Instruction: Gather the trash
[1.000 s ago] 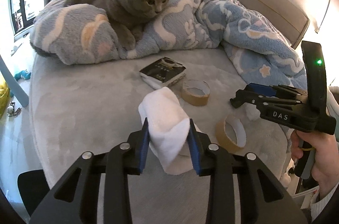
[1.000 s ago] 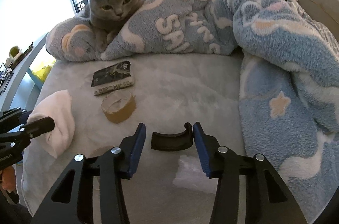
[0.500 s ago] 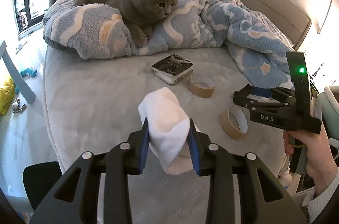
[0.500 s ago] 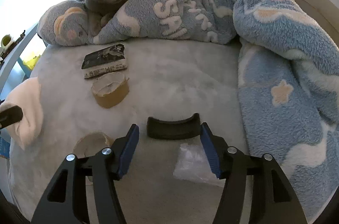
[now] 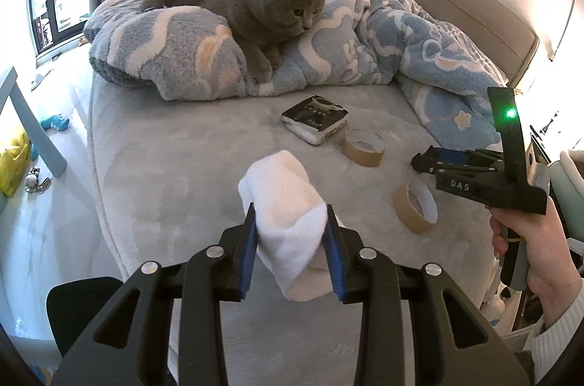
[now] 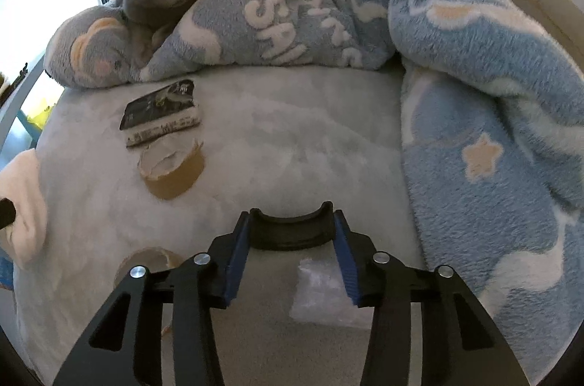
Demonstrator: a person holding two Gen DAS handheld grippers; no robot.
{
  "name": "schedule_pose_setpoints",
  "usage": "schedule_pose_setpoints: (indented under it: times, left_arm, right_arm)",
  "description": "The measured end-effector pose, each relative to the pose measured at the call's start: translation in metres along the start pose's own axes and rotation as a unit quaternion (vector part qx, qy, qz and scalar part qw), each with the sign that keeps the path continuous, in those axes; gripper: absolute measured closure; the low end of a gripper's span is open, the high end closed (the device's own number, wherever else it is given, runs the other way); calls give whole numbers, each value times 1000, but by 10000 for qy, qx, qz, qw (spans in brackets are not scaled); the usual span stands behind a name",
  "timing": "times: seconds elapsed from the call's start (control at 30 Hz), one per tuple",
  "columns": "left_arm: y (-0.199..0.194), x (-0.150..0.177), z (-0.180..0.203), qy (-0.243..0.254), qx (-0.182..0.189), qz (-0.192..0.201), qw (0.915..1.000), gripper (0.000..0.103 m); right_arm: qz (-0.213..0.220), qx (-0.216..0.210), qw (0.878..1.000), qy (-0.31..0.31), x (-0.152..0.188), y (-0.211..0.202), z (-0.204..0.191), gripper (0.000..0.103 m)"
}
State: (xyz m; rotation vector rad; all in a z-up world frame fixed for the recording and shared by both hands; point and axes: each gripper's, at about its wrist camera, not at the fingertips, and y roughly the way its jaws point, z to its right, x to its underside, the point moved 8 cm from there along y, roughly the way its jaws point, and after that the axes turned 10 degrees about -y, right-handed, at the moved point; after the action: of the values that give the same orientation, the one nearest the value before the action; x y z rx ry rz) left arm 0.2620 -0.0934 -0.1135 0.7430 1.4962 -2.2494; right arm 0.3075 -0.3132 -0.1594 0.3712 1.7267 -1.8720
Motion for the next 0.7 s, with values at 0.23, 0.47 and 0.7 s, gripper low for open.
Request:
schedule_pose_setpoints:
  times: [0.23,0.47,0.7]
  left_arm:
    - [-11,2,-16,-32,-116,41,9999,67]
    - [-28,12,-41,-154,-351,51,9993,67]
    - [-55,25,-70,-301,-560,128,9979,67]
  right_arm:
    - [285,29,9996,50,-14,-17,-10,58]
    - [529,-262,9982,-49,-25,-30,-47,58]
    - [807,-499,9952,-248,-31,-53,-89,58]
